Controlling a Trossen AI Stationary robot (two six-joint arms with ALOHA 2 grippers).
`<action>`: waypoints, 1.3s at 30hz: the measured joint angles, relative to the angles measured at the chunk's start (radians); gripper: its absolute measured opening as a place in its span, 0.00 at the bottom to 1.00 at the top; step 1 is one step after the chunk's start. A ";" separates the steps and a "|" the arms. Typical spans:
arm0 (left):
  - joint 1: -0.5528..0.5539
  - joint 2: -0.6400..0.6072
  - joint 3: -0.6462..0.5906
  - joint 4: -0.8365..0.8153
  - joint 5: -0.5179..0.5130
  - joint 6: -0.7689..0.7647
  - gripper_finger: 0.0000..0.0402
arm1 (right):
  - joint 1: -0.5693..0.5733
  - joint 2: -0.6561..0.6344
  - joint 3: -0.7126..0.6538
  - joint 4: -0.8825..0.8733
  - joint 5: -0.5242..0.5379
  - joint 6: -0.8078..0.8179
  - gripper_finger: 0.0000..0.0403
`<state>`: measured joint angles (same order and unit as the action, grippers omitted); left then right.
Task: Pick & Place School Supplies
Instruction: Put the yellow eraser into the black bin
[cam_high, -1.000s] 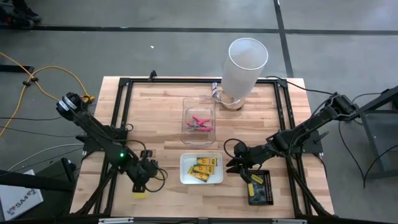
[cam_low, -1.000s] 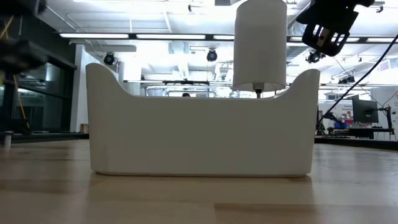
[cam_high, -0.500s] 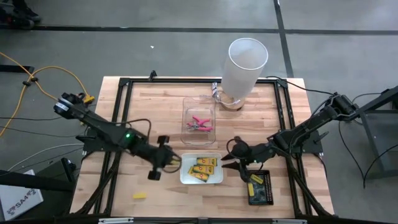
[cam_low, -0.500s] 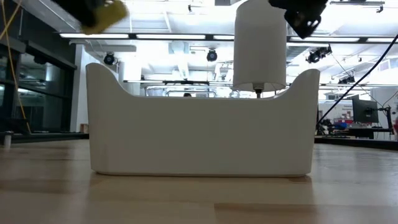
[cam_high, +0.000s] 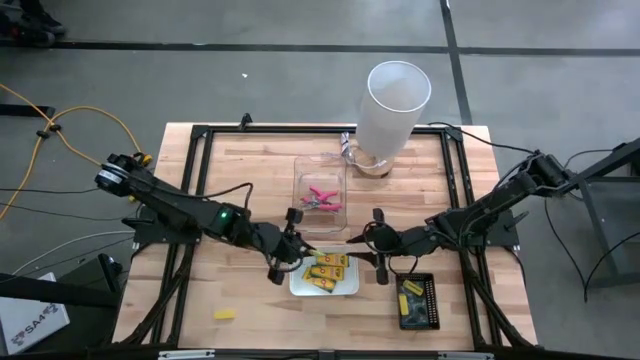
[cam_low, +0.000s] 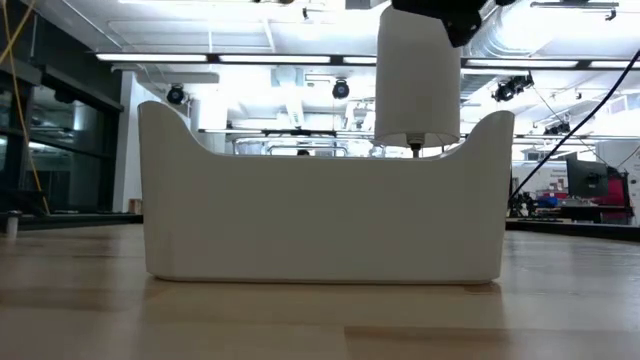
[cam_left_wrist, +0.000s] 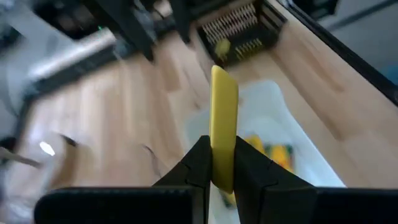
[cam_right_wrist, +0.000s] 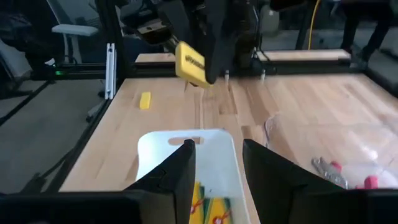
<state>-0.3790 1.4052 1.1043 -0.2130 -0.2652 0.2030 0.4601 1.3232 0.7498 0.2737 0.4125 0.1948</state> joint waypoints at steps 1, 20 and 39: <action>0.000 0.000 0.000 0.024 -0.011 0.015 0.08 | -0.003 0.010 0.000 0.022 -0.002 -0.020 0.31; 0.033 0.094 0.001 0.273 -0.056 0.080 0.08 | -0.022 0.104 0.000 0.311 0.028 -0.325 0.31; 0.047 0.103 0.000 0.321 -0.071 0.098 0.08 | -0.025 0.104 0.000 0.337 0.026 -0.332 0.30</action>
<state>-0.3322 1.5085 1.1038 0.1080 -0.3363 0.3012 0.4351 1.4270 0.7498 0.6109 0.4388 -0.1368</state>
